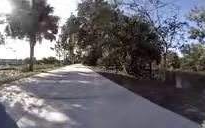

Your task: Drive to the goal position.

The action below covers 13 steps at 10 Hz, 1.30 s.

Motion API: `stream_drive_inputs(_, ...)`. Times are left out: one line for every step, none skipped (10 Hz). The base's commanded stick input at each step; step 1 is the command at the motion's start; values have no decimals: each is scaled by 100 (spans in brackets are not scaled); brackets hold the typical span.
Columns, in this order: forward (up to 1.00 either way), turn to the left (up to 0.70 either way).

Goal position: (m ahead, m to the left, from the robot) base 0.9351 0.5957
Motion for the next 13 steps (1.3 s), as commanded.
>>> stream_drive_inputs(0, 45)
stream_drive_inputs(0, 45)
stream_drive_inputs(0, 45)
stream_drive_inputs(20, 41)
stream_drive_inputs(82, 30)
stream_drive_inputs(100, 27)
stream_drive_inputs(100, 27)
stream_drive_inputs(100, 27)
stream_drive_inputs(100, 0)
stream_drive_inputs(100, 0)
stream_drive_inputs(100, 0)
stream_drive_inputs(100, 0)
stream_drive_inputs(100, -10)
